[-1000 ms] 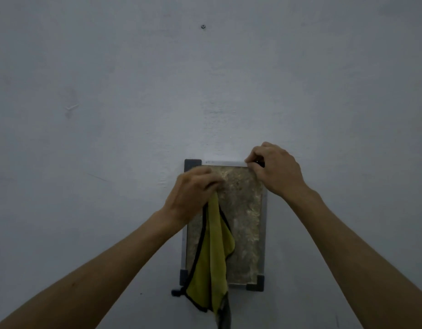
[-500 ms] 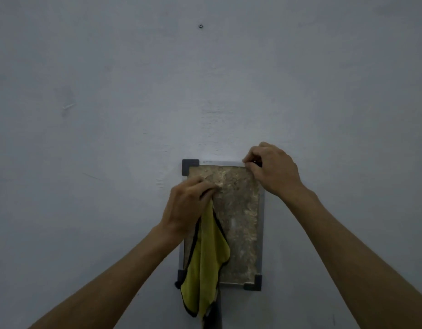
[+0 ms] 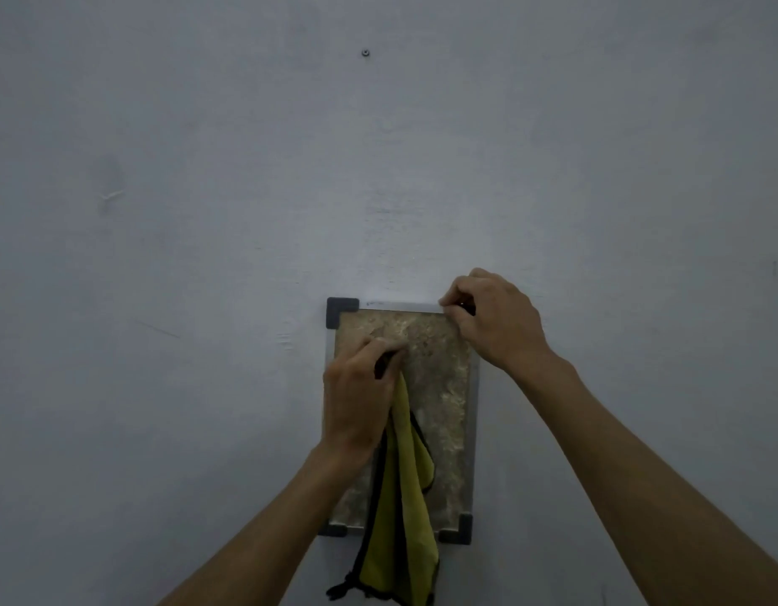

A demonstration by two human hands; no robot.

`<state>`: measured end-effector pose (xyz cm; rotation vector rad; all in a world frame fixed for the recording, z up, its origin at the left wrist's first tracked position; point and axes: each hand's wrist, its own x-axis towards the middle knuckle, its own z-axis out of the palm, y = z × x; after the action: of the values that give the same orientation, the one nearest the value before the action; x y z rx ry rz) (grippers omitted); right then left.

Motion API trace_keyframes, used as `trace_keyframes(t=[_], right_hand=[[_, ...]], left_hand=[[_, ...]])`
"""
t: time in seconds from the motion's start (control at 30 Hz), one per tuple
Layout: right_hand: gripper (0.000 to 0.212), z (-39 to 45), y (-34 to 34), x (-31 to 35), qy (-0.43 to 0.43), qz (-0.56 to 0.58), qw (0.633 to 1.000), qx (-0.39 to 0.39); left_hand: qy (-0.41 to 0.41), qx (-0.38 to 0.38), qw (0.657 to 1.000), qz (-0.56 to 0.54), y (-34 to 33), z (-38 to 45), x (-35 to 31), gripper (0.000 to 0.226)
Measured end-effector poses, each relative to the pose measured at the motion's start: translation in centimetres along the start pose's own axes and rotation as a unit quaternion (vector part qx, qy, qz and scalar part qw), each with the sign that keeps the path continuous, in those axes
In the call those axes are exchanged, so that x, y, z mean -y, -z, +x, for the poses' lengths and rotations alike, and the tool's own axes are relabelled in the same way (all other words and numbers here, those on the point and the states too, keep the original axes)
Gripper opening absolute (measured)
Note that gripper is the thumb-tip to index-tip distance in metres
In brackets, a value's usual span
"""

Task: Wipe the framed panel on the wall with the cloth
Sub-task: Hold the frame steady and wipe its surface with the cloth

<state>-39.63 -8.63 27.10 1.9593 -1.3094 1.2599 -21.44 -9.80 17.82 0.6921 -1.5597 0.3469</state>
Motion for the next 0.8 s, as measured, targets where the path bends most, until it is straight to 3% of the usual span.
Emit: trace_keyframes(t=[0.1,0.17,0.33,0.37,0.47,0.53,0.73,0.8], right_hand=[[0.005,0.1,0.0,0.0,0.003,-0.003,1.000,0.000],[0.005,0.1,0.0,0.0,0.004,-0.003,1.000,-0.001],[0.005,0.0,-0.1,-0.1,0.004,0.006,1.000,-0.009],[0.005,0.0,-0.1,-0.1,0.005,0.006,1.000,-0.009],[0.005,0.0,-0.1,-0.1,0.009,0.005,1.000,-0.008],[0.005,0.0,0.0,-0.3,0.012,0.018,1.000,-0.002],[0.024,0.3,1.9,-1.8,0.043,0.093,0.991,0.089],[0.030,0.4,2.3,-2.2,0.056,0.089,0.989,0.099]], left_hand=[[-0.129,0.122,0.984,0.035,0.0,-1.2,0.0,0.008],[-0.178,0.158,0.969,0.063,0.5,-0.4,0.3,0.007],[-0.042,0.009,0.999,0.021,0.5,2.0,0.0,0.011],[-0.055,0.024,0.998,0.024,0.2,1.6,-0.1,0.011],[-0.145,0.178,0.972,0.048,0.1,-0.7,-0.4,0.011],[-0.171,0.207,0.961,0.062,0.4,-1.1,-0.4,0.012],[-0.059,0.030,0.997,0.027,0.1,2.7,-0.9,0.009],[-0.051,0.003,0.999,0.014,-0.3,3.3,-0.9,0.012]])
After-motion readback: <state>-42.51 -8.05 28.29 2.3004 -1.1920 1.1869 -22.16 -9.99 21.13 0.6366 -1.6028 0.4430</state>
